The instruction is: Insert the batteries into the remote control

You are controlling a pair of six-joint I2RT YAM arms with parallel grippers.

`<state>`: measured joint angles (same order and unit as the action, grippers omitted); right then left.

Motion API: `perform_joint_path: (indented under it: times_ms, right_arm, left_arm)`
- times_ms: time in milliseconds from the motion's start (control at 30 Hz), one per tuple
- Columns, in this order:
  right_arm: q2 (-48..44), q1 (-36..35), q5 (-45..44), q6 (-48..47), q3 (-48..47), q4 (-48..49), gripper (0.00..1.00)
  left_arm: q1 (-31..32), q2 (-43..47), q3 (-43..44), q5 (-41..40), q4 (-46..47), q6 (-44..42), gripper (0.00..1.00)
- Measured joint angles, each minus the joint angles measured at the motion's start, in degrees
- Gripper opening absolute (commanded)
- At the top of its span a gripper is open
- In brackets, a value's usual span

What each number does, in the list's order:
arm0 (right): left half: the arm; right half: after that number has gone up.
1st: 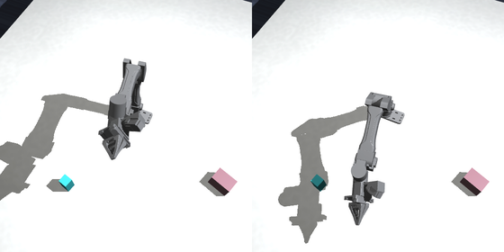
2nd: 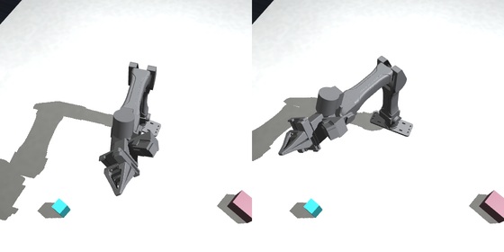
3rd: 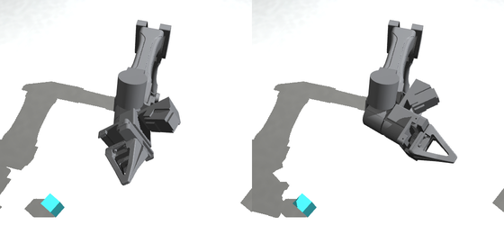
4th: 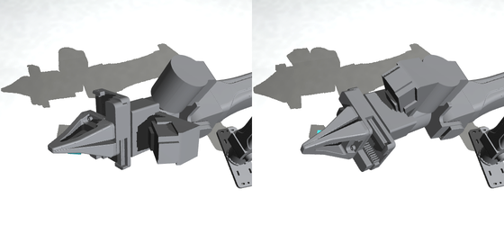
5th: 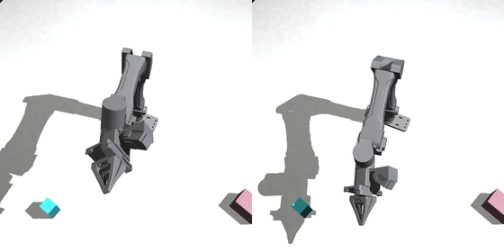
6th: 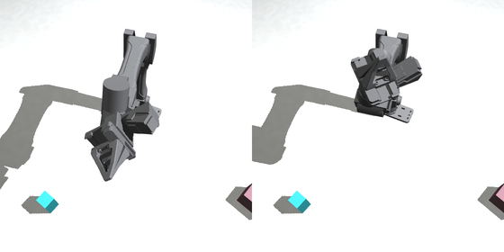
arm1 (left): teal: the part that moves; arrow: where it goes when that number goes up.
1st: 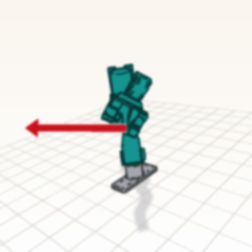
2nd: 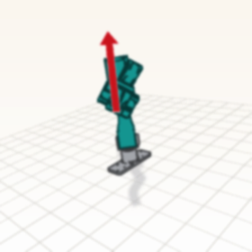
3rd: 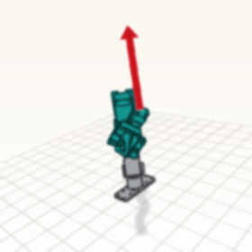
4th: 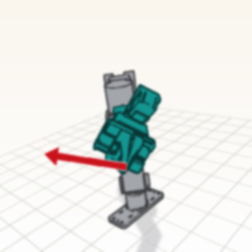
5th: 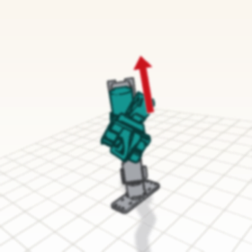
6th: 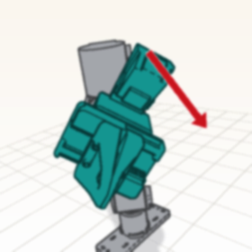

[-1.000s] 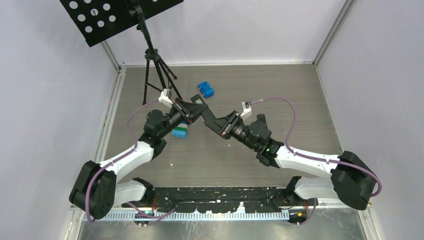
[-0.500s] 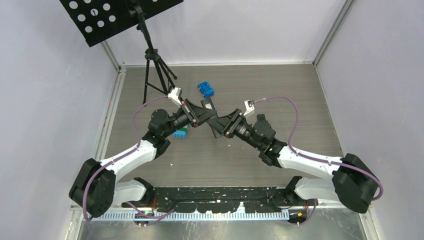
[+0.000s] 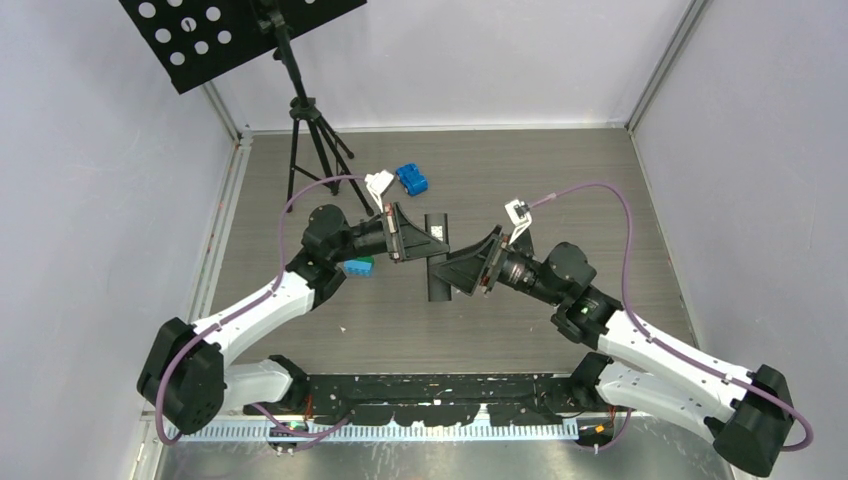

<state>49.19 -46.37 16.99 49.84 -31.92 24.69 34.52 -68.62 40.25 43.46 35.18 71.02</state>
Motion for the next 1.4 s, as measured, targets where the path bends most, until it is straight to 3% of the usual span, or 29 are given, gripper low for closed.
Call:
perform_joint_path:
  times_ms: [200,367,467,633,700,833,967,1200,1400]
  right_arm:
    - [-1.03,0.00,3.34,-6.05,-3.30,-7.74,0.76]
    - [0.94,0.00,6.34,-8.24,-4.37,-11.34,0.62]
    - [2.51,0.00,7.67,-8.63,-4.37,-12.26,0.48]
    - [3.76,0.00,9.29,-7.41,-4.87,-11.65,0.14]
    - [4.37,0.07,9.55,-5.99,-5.18,-11.87,0.06]
    - [4.87,0.02,8.24,-5.73,-6.82,-13.64,0.00]
    - [5.38,0.04,1.92,-8.02,-9.07,-21.09,0.00]
    - [11.63,0.09,-17.90,-13.51,-16.70,-41.97,0.00]
    - [27.17,0.22,-38.36,-16.39,-23.65,-55.56,0.00]
  left_arm:
    - [-0.02,0.02,0.13,3.32,-0.55,-1.05,0.00]
    - [-0.02,0.17,0.13,4.50,-0.76,-1.07,0.00]
    - [-0.02,0.39,0.13,4.68,-0.76,-1.07,0.00]
    - [-0.07,0.42,0.13,4.66,-0.96,-1.90,0.00]
    - [-0.09,1.05,0.13,4.33,-0.37,-3.26,0.12]
    - [-0.13,3.48,0.13,2.05,-2.84,-6.71,0.73]
    - [-0.13,7.30,0.83,-4.98,-14.97,-11.69,0.98]
    - [-0.48,11.89,5.42,-28.39,-42.84,-22.67,1.00]
    - [-0.96,13.68,5.46,-38.64,-55.60,-27.50,1.00]
